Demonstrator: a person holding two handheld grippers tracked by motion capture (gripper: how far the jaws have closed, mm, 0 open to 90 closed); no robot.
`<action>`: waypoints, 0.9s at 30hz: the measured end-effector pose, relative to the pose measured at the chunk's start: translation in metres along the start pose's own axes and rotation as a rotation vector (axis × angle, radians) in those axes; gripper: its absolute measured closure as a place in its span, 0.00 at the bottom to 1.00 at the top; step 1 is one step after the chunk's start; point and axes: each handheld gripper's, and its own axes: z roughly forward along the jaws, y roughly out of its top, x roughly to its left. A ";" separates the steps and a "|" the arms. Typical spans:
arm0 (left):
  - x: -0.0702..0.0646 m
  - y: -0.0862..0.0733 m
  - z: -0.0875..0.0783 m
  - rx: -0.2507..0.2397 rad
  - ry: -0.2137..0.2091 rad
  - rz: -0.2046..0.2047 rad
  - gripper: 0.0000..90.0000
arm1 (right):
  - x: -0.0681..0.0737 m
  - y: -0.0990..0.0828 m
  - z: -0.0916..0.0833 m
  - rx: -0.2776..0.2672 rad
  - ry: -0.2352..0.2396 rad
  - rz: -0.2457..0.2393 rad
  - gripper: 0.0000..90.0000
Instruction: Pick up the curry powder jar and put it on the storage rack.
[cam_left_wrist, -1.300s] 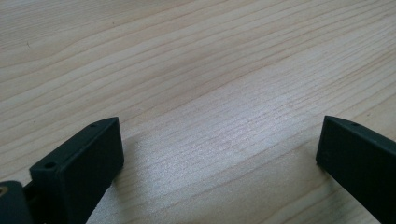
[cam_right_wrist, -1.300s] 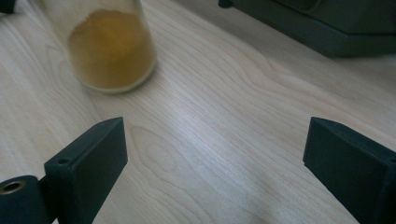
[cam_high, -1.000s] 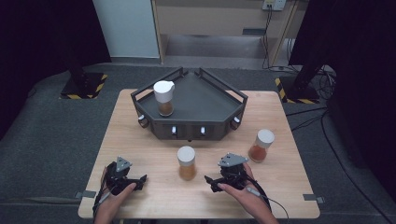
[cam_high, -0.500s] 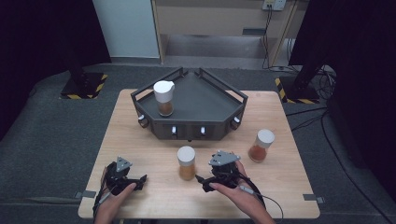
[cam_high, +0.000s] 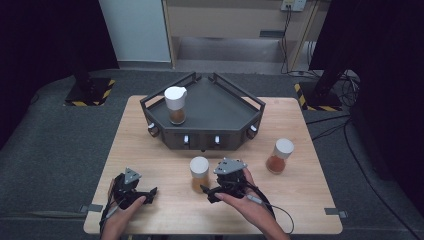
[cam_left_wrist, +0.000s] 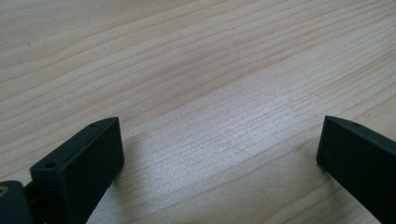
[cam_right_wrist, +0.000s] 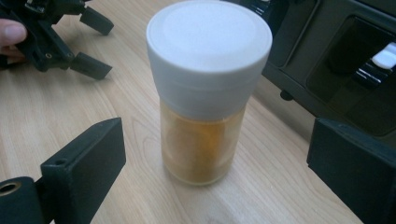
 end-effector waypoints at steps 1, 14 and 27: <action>0.000 0.000 0.000 0.000 0.000 0.000 0.00 | 0.001 0.001 0.001 0.000 -0.002 -0.001 0.05; 0.000 0.000 0.000 0.000 0.001 0.000 0.00 | 0.003 0.007 0.009 -0.013 -0.005 -0.004 0.07; 0.000 0.000 0.000 0.000 0.001 0.000 0.00 | -0.002 0.009 0.028 -0.023 0.028 0.044 0.16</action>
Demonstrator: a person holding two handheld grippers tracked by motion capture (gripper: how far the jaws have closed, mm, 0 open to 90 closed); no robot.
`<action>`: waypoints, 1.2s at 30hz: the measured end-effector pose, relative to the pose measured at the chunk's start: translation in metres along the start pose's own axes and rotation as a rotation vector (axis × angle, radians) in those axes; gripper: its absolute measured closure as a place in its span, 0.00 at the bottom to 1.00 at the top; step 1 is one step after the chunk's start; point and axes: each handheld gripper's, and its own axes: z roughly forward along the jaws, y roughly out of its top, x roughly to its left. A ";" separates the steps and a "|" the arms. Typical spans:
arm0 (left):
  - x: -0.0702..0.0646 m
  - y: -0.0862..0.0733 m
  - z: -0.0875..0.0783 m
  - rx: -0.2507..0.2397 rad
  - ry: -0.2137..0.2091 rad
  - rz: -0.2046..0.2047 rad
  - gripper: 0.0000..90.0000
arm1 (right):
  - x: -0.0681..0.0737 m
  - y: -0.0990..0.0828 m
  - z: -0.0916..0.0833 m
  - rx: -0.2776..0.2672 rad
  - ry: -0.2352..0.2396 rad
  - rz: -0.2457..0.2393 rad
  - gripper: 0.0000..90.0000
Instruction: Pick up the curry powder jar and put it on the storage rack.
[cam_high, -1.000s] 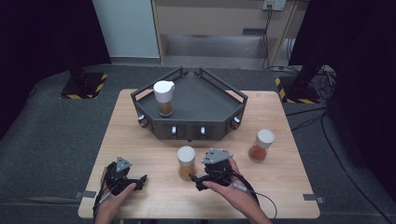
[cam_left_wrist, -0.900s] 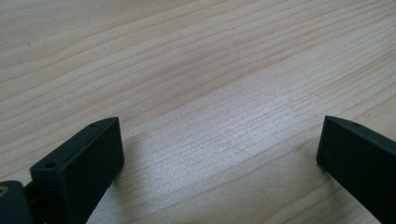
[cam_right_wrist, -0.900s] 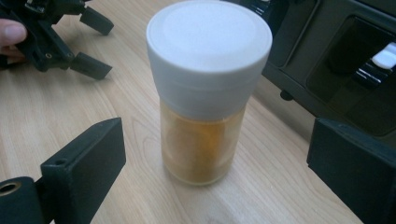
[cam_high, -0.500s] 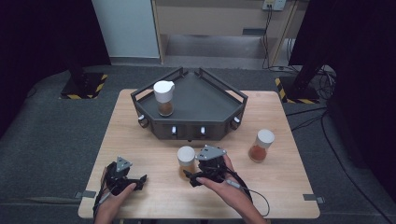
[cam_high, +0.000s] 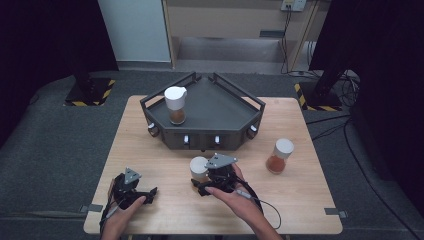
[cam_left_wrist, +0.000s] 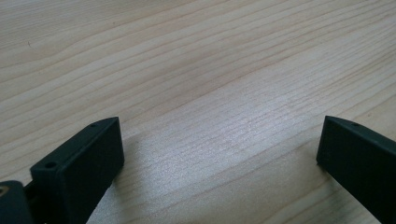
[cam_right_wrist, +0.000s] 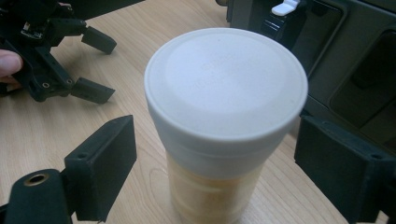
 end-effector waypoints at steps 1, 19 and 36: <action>0.000 0.000 0.000 0.000 0.000 0.000 0.00 | 0.000 0.000 0.001 0.001 0.001 0.003 0.17; 0.000 0.000 0.000 0.000 0.001 0.000 0.00 | 0.005 0.012 0.004 0.016 -0.025 0.002 0.38; -0.001 0.000 0.000 0.000 0.003 -0.002 0.00 | -0.001 0.026 -0.019 0.038 -0.021 -0.014 0.38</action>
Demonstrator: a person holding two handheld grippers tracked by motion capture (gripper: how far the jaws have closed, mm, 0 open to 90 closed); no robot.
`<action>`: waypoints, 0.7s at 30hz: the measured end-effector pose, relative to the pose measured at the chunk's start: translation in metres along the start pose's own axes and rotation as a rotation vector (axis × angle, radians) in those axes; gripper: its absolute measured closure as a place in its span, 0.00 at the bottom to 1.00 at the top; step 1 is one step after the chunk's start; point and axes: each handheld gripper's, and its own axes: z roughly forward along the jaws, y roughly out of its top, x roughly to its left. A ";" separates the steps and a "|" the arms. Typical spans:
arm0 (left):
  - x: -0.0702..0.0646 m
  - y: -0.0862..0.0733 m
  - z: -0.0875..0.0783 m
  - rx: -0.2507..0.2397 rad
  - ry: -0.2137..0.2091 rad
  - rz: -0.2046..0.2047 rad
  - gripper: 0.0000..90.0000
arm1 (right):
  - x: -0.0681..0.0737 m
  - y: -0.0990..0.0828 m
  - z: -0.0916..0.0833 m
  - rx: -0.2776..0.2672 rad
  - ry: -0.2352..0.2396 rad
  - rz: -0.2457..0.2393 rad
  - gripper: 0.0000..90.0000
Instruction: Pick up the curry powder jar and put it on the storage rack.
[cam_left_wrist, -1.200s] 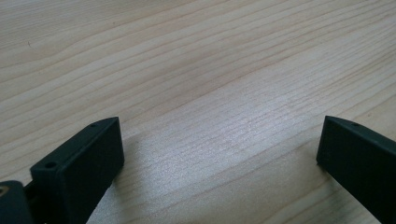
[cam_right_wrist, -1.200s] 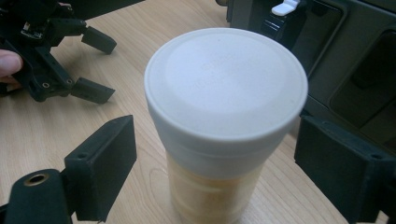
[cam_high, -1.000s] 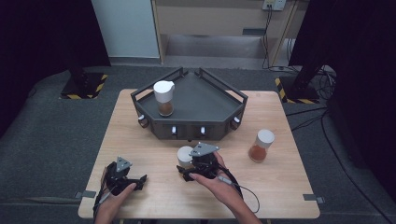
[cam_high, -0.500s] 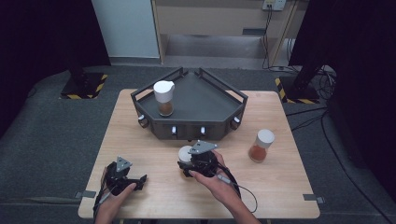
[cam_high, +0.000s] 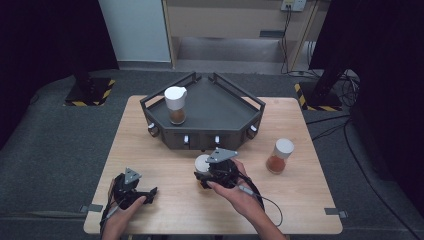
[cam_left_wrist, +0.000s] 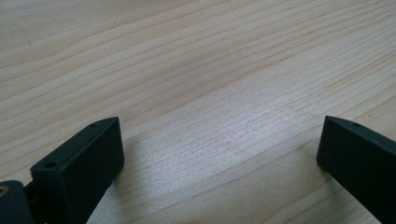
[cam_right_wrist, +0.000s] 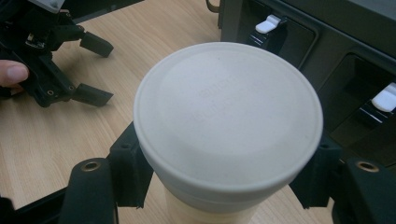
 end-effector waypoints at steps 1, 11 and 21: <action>0.000 0.000 0.000 0.000 0.000 0.000 0.00 | 0.000 0.001 -0.001 0.001 0.000 0.000 0.38; 0.000 0.000 0.000 0.000 0.000 0.000 0.00 | -0.006 0.012 -0.013 -0.004 -0.001 -0.001 0.38; 0.000 0.000 0.000 0.000 0.001 -0.001 0.00 | -0.012 0.023 -0.021 -0.007 -0.013 0.000 0.38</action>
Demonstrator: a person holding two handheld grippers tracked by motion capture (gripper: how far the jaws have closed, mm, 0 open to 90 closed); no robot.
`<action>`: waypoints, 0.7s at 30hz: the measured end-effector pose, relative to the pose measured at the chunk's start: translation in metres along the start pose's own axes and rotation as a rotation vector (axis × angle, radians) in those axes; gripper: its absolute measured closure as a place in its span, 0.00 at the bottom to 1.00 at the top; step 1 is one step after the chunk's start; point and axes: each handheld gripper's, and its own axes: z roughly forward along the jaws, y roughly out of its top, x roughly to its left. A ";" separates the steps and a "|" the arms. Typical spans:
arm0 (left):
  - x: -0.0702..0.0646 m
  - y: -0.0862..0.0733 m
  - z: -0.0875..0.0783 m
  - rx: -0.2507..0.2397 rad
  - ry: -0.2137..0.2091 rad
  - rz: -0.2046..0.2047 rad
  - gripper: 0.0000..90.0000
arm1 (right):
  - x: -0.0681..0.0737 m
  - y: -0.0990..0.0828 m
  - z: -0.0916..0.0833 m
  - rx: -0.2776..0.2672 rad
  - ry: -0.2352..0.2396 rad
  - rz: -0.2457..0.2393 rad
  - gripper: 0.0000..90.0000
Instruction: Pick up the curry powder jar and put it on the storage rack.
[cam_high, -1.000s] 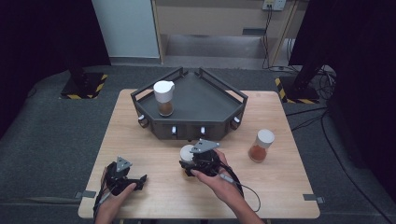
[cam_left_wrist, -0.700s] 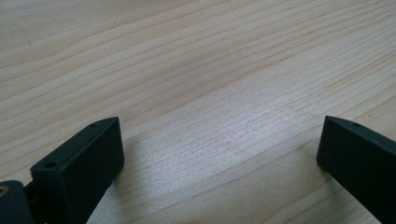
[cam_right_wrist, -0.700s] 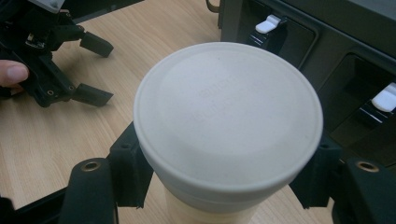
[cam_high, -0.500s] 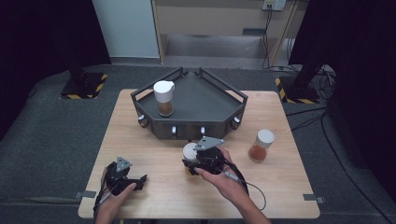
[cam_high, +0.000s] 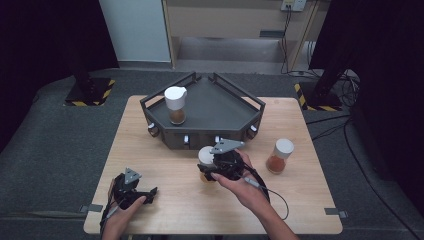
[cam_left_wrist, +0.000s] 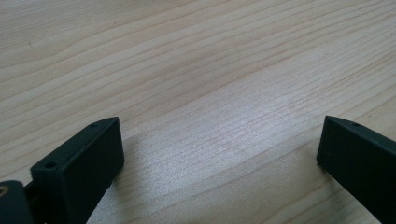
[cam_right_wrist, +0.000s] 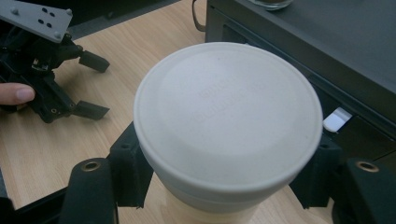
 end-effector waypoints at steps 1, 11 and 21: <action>0.000 0.000 0.000 0.000 0.000 0.000 0.00 | -0.001 0.001 -0.001 0.000 -0.001 0.000 0.38; 0.000 0.000 0.000 0.000 0.000 0.000 0.00 | -0.007 0.015 -0.005 -0.002 -0.002 -0.006 0.38; -0.001 0.000 0.000 0.000 0.003 -0.003 0.00 | -0.014 0.028 -0.010 -0.013 -0.004 -0.009 0.38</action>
